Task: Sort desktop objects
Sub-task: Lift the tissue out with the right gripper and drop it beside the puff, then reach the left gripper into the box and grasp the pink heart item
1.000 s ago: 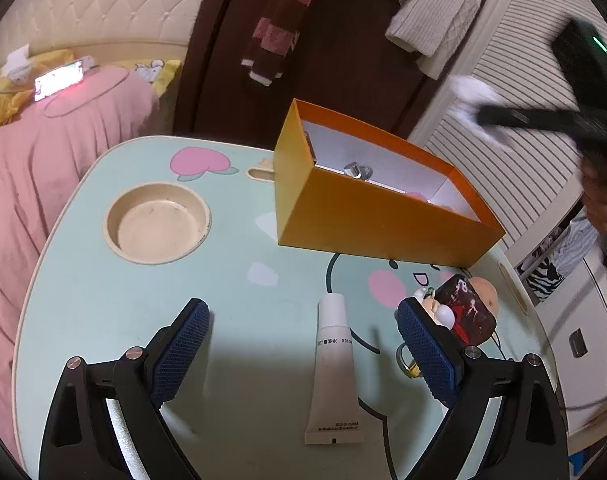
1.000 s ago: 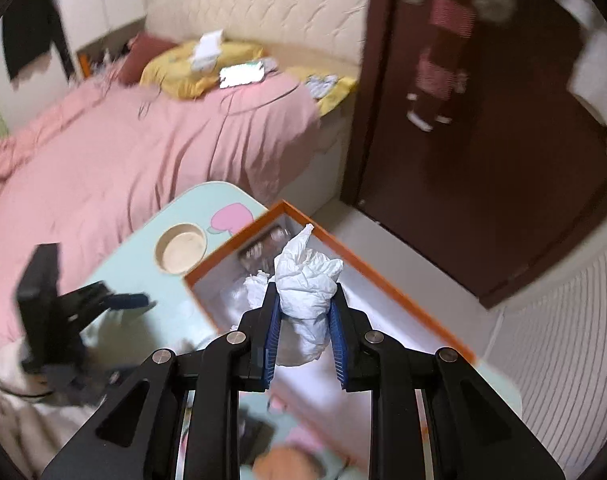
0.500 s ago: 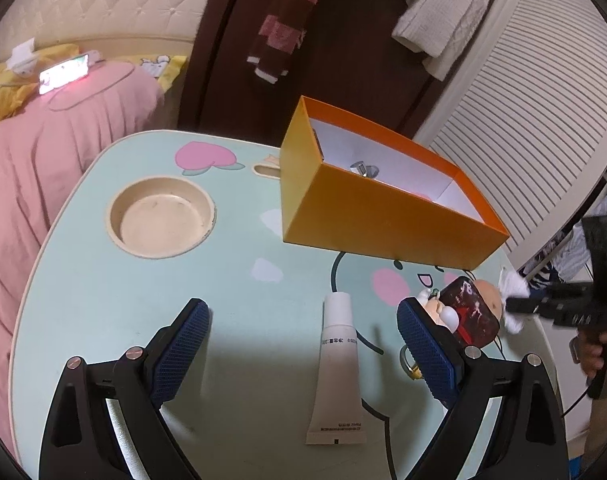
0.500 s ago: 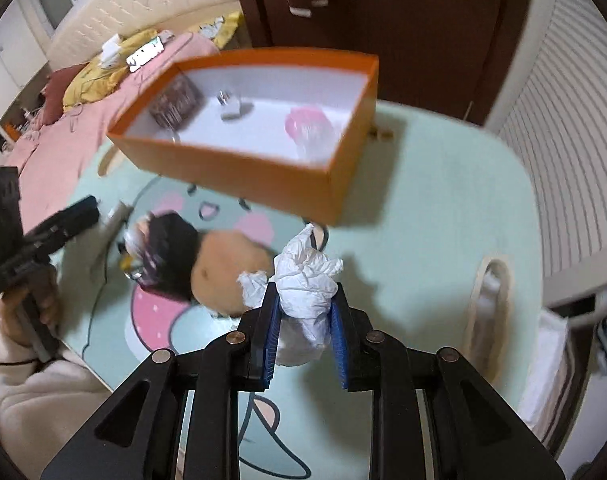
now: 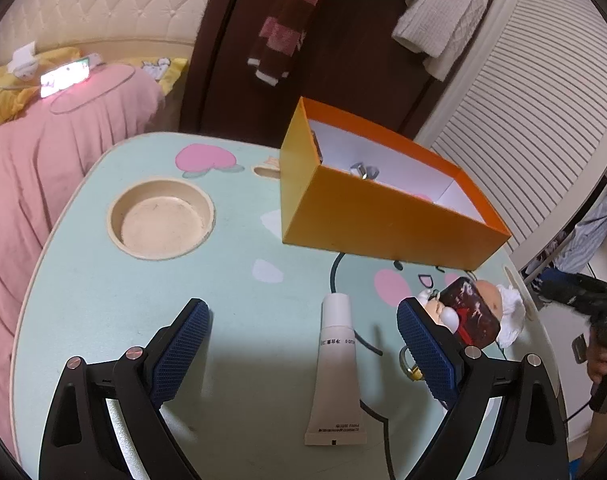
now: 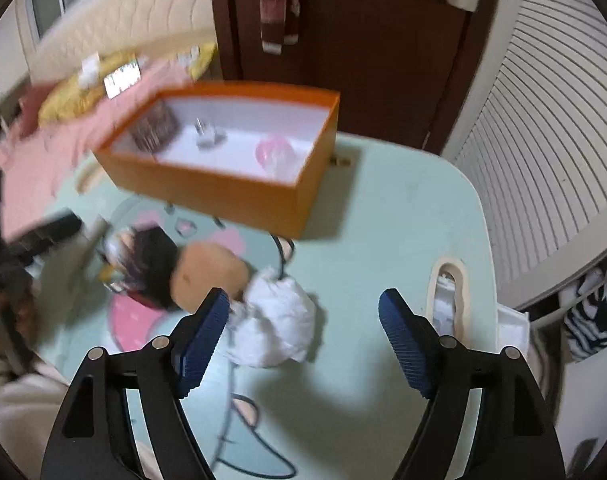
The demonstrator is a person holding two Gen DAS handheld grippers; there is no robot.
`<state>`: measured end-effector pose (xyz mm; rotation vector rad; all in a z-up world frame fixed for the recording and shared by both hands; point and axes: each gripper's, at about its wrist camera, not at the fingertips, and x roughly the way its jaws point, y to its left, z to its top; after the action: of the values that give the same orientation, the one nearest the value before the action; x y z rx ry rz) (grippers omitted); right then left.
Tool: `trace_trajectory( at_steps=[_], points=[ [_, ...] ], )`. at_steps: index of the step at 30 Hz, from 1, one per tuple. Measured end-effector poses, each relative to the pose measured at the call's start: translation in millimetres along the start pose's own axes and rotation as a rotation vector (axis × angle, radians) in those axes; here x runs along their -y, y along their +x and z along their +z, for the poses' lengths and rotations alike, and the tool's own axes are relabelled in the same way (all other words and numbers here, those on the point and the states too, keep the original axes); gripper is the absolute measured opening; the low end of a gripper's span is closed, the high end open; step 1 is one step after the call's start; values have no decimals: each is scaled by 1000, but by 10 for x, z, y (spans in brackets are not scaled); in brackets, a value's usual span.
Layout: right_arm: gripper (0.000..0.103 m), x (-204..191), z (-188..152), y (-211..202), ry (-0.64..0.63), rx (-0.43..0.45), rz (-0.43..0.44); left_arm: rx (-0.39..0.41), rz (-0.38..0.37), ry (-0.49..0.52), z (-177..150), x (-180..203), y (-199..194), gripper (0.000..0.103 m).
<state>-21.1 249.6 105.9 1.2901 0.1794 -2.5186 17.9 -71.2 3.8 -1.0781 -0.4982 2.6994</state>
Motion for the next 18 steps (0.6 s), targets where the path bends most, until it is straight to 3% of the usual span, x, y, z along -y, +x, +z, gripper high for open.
trace_trajectory(
  at_steps=[2,5,8,10,13,15,17,18],
  points=[
    [78,13,8,-152,39,75,66,27,-23,3,79,55,-90,95],
    [78,-134,-36,-205,33,122,149,53,-81,34,335,248,-217,95],
    [78,-377,-150,-135,17,149,169,2,-65,142,747,629,-178,95],
    [78,-503,-238,-28,42,163,194,-52,-56,218,983,897,-60,95],
    [78,-551,-358,100,99,179,251,-190,-139,217,1286,1194,285,93],
    [78,-541,-387,161,117,170,279,-324,-160,182,1415,1333,691,81],
    [78,-527,-407,211,128,159,302,-399,-112,213,1450,1457,1031,67],
    [78,-518,-418,230,135,154,312,-426,-84,221,1449,1503,1185,66]
  ],
)
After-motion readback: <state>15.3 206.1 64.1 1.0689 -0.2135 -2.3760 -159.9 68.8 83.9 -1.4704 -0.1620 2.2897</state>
